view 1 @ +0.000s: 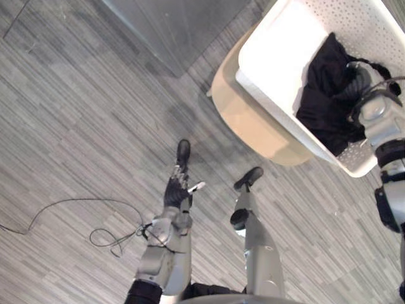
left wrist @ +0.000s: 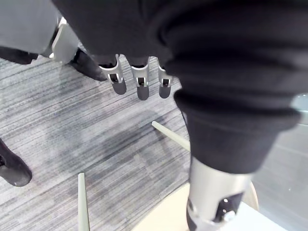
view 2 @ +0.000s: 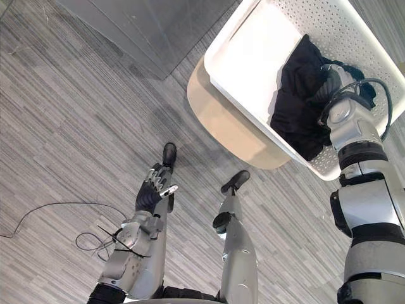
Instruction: Pick up the laundry basket with both hands and put the clothes into the washing machine.
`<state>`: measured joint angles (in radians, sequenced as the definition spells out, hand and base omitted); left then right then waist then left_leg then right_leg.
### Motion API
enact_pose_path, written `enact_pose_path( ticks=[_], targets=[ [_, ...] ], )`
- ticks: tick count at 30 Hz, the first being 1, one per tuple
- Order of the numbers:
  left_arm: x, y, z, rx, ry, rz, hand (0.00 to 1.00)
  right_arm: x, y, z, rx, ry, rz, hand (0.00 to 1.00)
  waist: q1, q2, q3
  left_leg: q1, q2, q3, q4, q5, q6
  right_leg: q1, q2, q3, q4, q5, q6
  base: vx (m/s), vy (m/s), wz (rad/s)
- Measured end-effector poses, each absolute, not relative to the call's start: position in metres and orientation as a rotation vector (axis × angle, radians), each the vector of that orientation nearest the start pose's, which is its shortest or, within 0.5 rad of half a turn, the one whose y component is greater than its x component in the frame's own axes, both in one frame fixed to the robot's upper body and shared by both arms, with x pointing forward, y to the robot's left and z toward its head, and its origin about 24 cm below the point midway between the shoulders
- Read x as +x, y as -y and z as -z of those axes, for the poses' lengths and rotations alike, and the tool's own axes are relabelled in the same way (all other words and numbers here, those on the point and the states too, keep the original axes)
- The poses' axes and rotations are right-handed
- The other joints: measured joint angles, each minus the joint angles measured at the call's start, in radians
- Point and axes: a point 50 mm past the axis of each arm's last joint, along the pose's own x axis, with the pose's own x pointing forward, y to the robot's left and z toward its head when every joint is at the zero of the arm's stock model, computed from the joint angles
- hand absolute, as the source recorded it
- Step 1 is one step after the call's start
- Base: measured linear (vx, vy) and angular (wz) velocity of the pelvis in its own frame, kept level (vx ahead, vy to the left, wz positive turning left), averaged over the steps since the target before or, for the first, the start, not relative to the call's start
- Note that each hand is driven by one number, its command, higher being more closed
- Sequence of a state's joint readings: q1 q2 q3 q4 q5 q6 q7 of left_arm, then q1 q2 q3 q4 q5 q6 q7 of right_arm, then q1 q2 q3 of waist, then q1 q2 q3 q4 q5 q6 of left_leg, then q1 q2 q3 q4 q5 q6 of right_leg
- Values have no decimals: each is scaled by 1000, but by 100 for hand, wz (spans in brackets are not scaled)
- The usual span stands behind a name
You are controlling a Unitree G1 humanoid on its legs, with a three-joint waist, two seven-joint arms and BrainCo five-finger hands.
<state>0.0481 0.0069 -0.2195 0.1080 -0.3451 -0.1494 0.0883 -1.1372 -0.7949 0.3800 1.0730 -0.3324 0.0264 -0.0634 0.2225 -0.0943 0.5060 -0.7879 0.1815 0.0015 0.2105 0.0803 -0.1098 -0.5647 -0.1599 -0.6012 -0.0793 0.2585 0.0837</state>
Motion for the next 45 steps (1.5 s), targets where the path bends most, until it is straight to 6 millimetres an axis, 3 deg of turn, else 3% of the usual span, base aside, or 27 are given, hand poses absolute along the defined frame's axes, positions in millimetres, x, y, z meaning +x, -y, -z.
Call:
enact_pose_path(
  ticks=[6, 10, 13, 16, 18, 22, 29, 33, 34, 38, 40, 42, 44, 45],
  targets=[
    [238, -96, -20, -379, -43, 82, 0, 392, 305, -227, -1110, -42, 340, 100, -11, 13, -6, 5, 9, 29, -1, 11, -5, -2, 0, 0, 4, 0, -1, 6, 65, -3],
    [240, -91, -23, -400, -36, 81, 0, 392, 304, -220, -1057, -30, 362, 100, -6, 66, -35, 40, 14, 41, -7, 16, -8, 18, -3, 0, 16, -6, -9, -4, 60, -5],
    [241, -89, -24, -402, -30, 87, 0, 392, 303, -217, -1036, -18, 383, 100, 1, 85, -47, 74, 21, 51, -33, 30, -12, 31, 0, 1, 26, -14, -27, -16, 33, -8],
    [243, -90, -26, -395, -23, 74, 0, 393, 296, -221, -970, 50, 414, 100, 3, 86, -47, 117, 37, 60, -38, 33, -13, 59, 12, 4, 38, -25, -46, -15, 0, -7],
    [243, -91, -26, -383, -22, 75, 0, 392, 290, -233, -906, 125, 438, 100, -15, 86, -47, 152, 43, 61, -39, 33, -13, 91, 16, 5, 44, -29, -51, 0, 0, 0],
    [242, -97, -24, -289, -21, 89, 0, 386, 280, -255, -783, 287, 490, 100, -21, 85, -52, 262, 43, 82, -68, 33, -14, 174, 17, 26, 44, -33, -50, 12, 25, -2],
    [234, -116, -14, -136, -50, 102, 0, 368, 275, -259, -663, 431, 541, 100, -55, 66, -190, 409, 7, 89, -168, 43, -9, 272, 3, 39, 45, -53, -38, 53, 55, 7],
    [228, -123, -11, -93, -59, 119, 0, 351, 260, -259, -628, 546, 516, 100, -96, 44, -266, 500, -9, 103, -205, 44, -9, 337, -8, 57, 43, -67, -22, 102, 45, -3],
    [228, -122, -14, -94, -47, 120, 0, 348, 258, -259, -621, 564, 516, 100, -102, 42, -279, 510, -11, 107, -211, 44, -9, 342, -10, 57, 43, -69, -20, 101, 47, -4],
    [242, -122, -59, -65, 155, 102, 0, 322, 247, -250, -543, 648, 508, 100, -139, 40, -348, 615, -23, 134, -271, 44, -9, 404, -21, 72, 45, -88, -6, 95, 52, -9],
    [247, -123, -73, -45, 217, 81, 0, 319, 241, -246, -529, 659, 485, 100, -152, 40, -378, 635, -24, 142, -284, 44, -9, 409, -21, 83, 45, -90, -4, 88, 37, -18],
    [267, -125, -104, 11, 350, 40, 0, 314, 233, -251, -527, 704, 439, 100, -157, 45, -394, 688, -24, 166, -303, 43, -9, 439, -19, 105, 43, -91, -3, 62, 31, -26],
    [275, -128, -120, 69, 417, 13, 0, 310, 227, -255, -519, 739, 408, 100, -162, 45, -412, 698, -24, 179, -303, 42, -8, 439, -19, 117, 43, -91, -3, 13, 20, -23],
    [281, -128, -132, 127, 466, -3, 0, 307, 219, -257, -500, 769, 372, 100, -180, 46, -422, 705, -24, 189, -303, 42, -8, 440, -18, 130, 43, -91, -3, 29, 26, -25]
  ],
)
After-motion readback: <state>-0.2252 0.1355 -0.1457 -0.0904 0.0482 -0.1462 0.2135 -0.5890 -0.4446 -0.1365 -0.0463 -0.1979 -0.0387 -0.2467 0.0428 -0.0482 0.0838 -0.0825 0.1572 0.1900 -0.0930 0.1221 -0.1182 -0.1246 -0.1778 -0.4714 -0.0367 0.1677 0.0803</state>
